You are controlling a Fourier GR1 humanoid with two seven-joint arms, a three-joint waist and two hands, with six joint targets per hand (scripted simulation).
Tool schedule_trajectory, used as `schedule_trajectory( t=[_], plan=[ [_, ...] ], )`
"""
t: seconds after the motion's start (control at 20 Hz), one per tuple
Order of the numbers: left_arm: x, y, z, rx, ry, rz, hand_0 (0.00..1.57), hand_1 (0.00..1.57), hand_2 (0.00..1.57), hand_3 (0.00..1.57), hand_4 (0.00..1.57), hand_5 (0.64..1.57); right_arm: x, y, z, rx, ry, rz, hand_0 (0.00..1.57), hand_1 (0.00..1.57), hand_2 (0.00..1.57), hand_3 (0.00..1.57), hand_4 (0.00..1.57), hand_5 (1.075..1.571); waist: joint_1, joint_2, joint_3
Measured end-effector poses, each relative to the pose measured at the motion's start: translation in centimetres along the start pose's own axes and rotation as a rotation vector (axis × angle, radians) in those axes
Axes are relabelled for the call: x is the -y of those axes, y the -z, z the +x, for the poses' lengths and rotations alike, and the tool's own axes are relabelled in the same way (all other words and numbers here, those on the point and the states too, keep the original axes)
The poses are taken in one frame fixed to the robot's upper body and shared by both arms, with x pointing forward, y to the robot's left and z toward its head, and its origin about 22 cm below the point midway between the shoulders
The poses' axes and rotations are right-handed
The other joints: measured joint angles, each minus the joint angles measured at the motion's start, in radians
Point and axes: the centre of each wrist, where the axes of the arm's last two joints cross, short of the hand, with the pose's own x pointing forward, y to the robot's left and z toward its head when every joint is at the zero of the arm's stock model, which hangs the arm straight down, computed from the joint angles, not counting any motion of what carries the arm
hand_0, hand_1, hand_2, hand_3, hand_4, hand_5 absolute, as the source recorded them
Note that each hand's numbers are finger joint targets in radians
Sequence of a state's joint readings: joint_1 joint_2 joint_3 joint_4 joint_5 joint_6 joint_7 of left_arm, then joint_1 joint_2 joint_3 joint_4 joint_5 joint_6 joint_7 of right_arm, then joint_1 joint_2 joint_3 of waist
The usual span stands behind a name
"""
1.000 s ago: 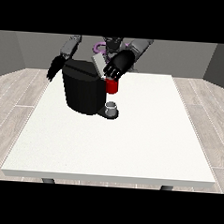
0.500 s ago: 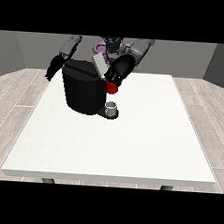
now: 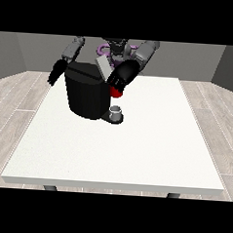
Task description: Insert the coffee pod into the coffee machine and close the lid
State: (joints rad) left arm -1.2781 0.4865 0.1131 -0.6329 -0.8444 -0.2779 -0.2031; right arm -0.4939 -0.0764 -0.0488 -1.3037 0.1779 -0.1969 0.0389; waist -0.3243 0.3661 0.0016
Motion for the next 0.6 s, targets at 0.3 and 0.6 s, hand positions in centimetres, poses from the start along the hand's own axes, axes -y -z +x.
schedule_trajectory(
  t=[0.3,0.6],
  plan=[
    [-0.7,-0.2,-0.3,0.019,0.012,0.028,1.25,1.25,1.22,0.94,0.00,1.571,-0.1,0.0,0.2,0.007,-0.016,0.009,0.00,0.00,0.00,0.00,0.15,1.571,-0.010,0.012,-0.0005],
    [-2.2,-0.6,-0.5,0.051,0.077,0.068,0.92,0.92,0.98,0.69,0.00,1.571,-0.2,0.1,0.5,0.036,-0.020,0.006,0.00,0.00,0.00,0.00,0.11,1.571,-0.019,0.044,0.0001]
  ],
)
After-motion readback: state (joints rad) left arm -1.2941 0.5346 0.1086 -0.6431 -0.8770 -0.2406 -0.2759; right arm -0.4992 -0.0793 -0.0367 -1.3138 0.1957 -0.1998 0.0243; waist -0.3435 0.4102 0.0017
